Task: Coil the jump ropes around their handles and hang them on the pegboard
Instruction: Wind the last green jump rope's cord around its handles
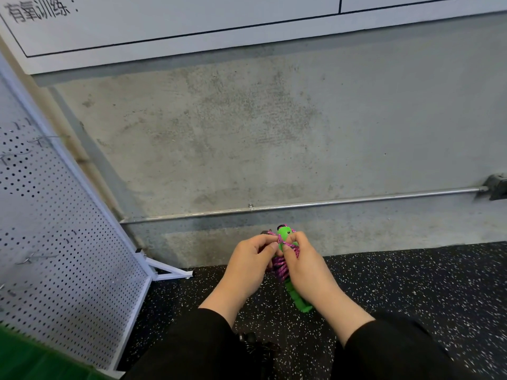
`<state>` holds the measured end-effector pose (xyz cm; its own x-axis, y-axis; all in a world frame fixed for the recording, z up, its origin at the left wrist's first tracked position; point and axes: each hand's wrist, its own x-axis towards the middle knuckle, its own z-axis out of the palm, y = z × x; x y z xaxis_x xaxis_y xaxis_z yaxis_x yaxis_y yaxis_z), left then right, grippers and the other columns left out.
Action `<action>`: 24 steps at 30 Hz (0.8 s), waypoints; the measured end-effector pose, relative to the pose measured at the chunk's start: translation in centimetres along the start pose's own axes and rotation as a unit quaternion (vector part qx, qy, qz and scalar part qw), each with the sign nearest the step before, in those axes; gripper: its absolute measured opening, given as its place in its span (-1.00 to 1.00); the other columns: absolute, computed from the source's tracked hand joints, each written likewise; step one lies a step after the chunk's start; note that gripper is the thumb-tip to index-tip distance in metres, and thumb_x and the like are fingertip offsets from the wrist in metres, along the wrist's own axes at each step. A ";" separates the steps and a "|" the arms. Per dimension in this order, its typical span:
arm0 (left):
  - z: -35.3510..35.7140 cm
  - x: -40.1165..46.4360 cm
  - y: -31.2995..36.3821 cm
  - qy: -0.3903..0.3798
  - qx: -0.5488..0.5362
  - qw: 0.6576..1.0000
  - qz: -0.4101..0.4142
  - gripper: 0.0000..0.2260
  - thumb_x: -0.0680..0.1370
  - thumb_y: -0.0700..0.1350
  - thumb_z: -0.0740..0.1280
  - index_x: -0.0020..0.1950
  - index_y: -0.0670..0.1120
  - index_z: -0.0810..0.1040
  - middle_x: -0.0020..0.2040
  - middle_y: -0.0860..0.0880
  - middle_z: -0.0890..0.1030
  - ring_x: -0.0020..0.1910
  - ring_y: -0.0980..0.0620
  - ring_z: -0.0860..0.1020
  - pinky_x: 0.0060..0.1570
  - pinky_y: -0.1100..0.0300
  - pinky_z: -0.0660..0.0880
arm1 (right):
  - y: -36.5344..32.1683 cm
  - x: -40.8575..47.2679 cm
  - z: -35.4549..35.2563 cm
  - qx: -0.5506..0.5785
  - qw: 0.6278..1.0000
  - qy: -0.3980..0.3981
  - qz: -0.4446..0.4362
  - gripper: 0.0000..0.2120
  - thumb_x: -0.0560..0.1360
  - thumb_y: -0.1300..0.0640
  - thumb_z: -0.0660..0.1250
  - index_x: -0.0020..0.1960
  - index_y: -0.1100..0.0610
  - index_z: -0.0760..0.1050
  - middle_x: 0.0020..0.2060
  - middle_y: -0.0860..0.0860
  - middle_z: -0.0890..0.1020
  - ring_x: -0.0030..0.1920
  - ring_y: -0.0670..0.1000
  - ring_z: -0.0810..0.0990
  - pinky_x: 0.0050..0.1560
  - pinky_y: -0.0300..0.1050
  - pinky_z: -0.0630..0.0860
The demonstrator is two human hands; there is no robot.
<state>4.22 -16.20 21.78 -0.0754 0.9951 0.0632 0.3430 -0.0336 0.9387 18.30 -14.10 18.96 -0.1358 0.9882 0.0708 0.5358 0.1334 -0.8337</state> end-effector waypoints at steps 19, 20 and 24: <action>1.0 0.0 -0.4 0.066 0.237 0.968 0.055 -0.90 0.54 -0.16 0.43 -0.01 -0.05 0.74 -0.07 0.02 0.68 -0.04 0.05 0.59 0.04 0.13 0.47 | 0.3 0.2 0.8 0.009 1.000 -0.001 -0.013 -0.94 0.70 0.04 0.12 0.10 -0.02 0.36 -0.13 0.06 0.58 -0.19 0.03 0.54 -0.22 0.02 0.44; 1.1 0.0 -0.4 0.069 0.246 0.965 0.058 -0.90 0.54 -0.16 0.43 -0.02 -0.05 0.74 -0.08 0.02 0.67 -0.05 0.05 0.58 0.03 0.14 0.46 | 0.4 0.2 0.9 0.009 1.000 -0.002 -0.016 -0.93 0.70 0.05 0.12 0.11 -0.01 0.36 -0.11 0.06 0.58 -0.16 0.04 0.55 -0.16 0.05 0.47; 1.4 -0.1 -0.4 0.080 0.264 0.959 0.060 -0.91 0.54 -0.16 0.43 -0.03 -0.05 0.73 -0.08 0.04 0.68 -0.07 0.07 0.58 -0.04 0.24 0.42 | 0.4 0.1 1.1 -0.002 1.000 -0.014 -0.017 -0.92 0.71 0.05 0.09 0.13 -0.02 0.35 -0.07 0.06 0.55 -0.17 0.00 0.51 -0.20 0.00 0.37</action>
<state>5.39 -16.19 20.91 -0.1342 0.9587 0.2509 0.7814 -0.0533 0.6218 17.62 -14.03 18.02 -0.1774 0.9805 0.0847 0.5344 0.1682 -0.8284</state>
